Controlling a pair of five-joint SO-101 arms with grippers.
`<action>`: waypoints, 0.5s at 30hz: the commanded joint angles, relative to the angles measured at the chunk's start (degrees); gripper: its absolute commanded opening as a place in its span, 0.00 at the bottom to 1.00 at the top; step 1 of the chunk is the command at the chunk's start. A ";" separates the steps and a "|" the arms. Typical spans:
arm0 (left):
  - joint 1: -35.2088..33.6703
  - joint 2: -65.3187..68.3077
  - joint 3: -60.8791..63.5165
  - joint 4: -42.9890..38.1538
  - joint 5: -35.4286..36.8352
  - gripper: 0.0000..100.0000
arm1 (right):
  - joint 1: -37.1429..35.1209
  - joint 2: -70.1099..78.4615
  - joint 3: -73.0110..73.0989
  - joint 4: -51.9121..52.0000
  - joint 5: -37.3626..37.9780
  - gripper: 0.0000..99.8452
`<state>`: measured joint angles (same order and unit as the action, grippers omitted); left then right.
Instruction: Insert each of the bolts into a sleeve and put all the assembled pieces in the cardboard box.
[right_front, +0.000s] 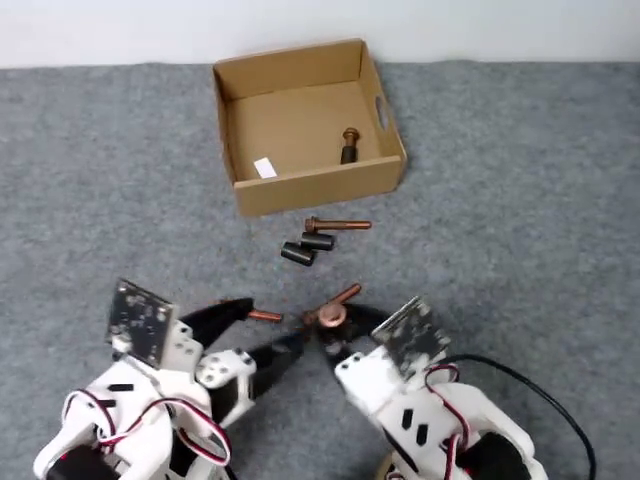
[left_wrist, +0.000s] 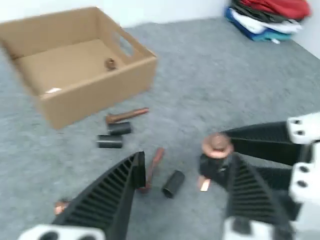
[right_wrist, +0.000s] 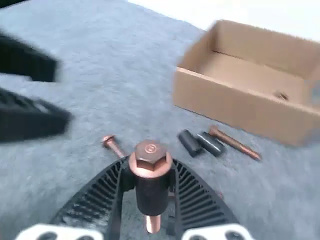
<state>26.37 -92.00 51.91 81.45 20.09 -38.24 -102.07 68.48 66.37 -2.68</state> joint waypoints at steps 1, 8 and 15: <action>-7.82 -0.09 -1.71 -0.09 -0.97 0.00 | 5.49 5.32 -2.46 -2.42 -6.86 0.01; -21.89 -0.09 14.37 -4.04 -8.26 0.00 | 9.98 30.37 -16.00 -10.24 -13.89 0.01; -31.03 -0.09 30.02 -14.86 -21.45 0.00 | 13.41 57.01 -34.46 -19.65 -15.47 0.01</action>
<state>-2.81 -91.91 76.79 72.22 2.68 -26.81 -54.86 44.13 51.78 -17.54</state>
